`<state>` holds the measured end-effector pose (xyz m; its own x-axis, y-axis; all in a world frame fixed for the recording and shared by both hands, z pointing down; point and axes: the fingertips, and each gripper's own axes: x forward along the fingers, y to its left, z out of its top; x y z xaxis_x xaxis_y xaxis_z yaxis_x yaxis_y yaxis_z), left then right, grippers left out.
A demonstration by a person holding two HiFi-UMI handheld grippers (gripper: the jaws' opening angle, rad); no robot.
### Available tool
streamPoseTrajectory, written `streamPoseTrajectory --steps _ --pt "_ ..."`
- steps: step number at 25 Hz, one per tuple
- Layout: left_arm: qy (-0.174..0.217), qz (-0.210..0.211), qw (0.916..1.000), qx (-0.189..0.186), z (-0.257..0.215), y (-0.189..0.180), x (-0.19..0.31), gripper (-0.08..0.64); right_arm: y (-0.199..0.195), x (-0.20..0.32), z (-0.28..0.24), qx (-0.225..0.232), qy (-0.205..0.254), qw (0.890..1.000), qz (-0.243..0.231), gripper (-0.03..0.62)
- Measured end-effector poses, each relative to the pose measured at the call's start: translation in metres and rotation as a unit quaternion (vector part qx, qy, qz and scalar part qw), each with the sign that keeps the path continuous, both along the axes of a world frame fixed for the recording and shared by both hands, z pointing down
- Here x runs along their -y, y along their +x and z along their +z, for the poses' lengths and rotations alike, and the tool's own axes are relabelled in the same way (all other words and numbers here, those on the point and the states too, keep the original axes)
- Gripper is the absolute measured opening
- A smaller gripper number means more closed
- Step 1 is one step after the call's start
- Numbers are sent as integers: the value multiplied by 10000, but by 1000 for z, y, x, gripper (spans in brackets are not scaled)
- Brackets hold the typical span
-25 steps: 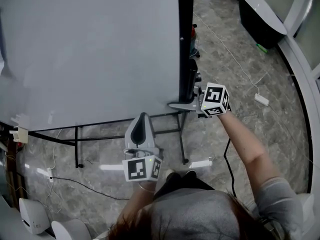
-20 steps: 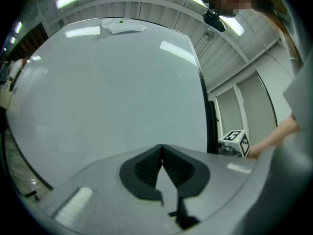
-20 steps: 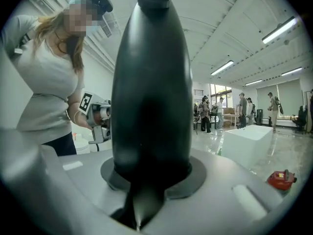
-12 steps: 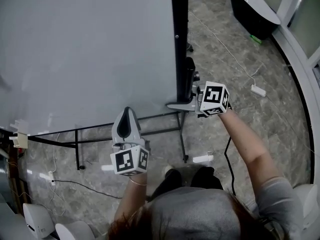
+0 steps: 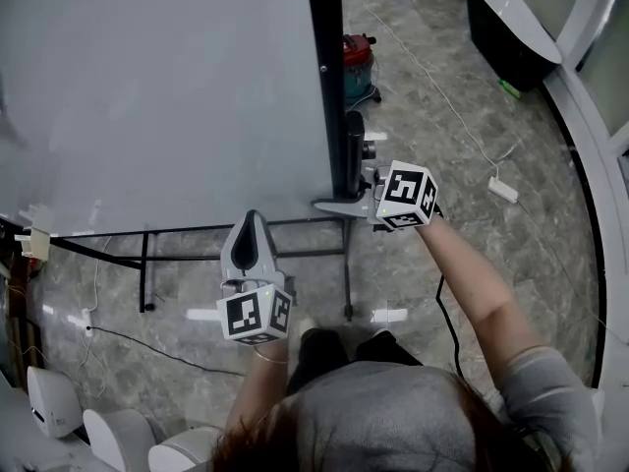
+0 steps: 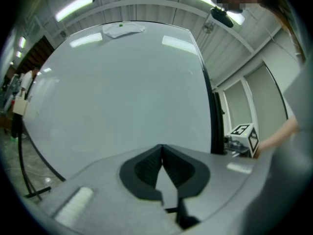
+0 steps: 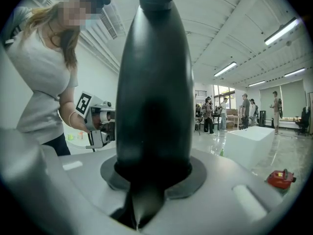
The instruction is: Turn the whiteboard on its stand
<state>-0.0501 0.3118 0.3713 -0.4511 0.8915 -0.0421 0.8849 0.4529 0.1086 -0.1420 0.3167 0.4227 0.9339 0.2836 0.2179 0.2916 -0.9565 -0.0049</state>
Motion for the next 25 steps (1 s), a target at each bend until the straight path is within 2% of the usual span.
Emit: streamPoseTrajectory --steps 3,8,12,16,21,25 --pt "-32 -33 10000 19 -4 -8 14 -5 -6 7 -1 26 39 10000 -24 114" --pt "-194 -55 9998 12 6 -66 54 -5 -61 32 14 -96 -20 10000 -12 117" --pt "-222 96 9997 61 3 -76 66 -5 -68 40 13 -85 -13 10000 -42 117" --pt "-169 474 9986 143 5 -86 71 -5 -81 41 10 -285 -4 9993 226 123" --pt "-104 831 9963 169 10 -112 84 -5 -122 65 12 -371 -28 9983 445 126" --pt "-184 730 9972 33 8 -122 84 -5 -162 76 12 -326 -100 9979 549 126"
